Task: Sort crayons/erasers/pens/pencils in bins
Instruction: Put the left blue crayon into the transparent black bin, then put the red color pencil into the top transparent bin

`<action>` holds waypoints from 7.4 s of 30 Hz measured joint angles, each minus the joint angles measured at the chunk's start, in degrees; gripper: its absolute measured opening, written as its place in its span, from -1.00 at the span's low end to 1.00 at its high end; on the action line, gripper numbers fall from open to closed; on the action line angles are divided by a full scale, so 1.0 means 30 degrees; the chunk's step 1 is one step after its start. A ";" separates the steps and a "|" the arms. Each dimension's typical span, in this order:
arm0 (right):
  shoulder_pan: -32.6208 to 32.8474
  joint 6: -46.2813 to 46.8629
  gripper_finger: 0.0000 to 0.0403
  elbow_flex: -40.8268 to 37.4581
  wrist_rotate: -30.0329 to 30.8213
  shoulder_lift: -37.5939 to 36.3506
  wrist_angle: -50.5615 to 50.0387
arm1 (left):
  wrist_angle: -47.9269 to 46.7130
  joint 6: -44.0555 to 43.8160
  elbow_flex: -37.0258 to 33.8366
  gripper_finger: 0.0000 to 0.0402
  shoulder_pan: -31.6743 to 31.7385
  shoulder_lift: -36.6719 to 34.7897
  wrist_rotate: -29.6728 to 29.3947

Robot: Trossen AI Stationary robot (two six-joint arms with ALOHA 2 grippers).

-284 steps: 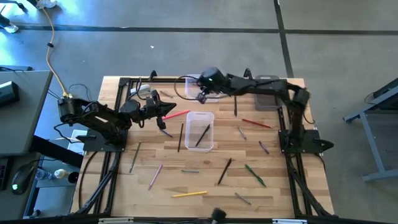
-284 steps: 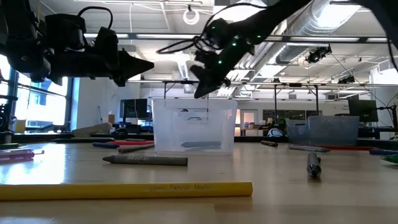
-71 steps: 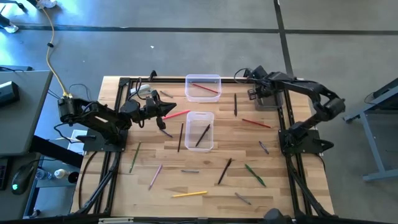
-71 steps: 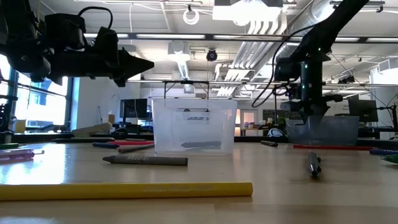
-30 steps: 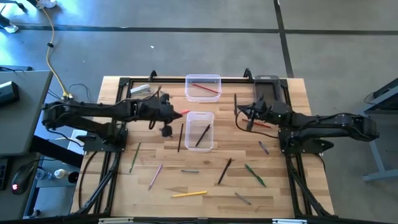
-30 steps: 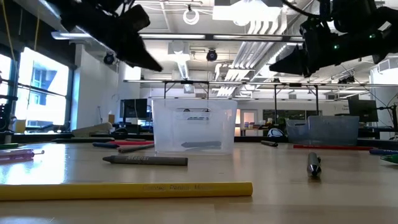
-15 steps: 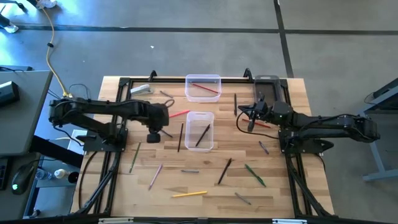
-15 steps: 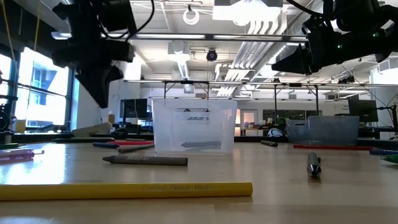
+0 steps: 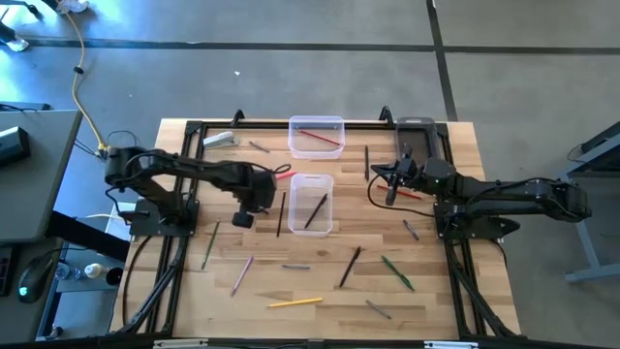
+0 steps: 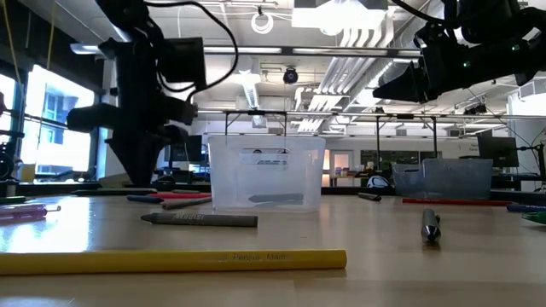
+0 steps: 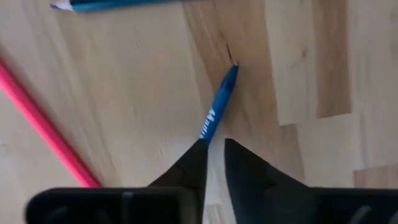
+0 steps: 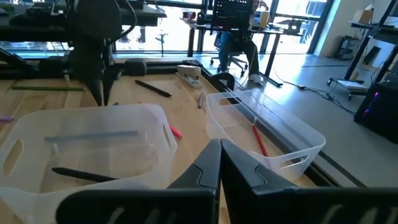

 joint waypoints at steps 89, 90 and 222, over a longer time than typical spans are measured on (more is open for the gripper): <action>0.0874 0.8397 0.11 0.8339 -0.4685 1.3137 1.0073 | 2.7895 -1.5873 -0.1554 -0.98 0.3308 -0.1104 0.9115; 0.0867 0.8350 0.10 0.8596 -0.4727 1.3362 1.0107 | 2.7997 -1.5876 -0.1552 -0.98 0.3296 -0.1048 0.9134; -0.4117 0.5386 -0.99 0.0437 -0.1866 0.3767 0.1704 | 2.7047 -0.8799 -0.2951 -0.81 0.4439 -0.0518 0.8027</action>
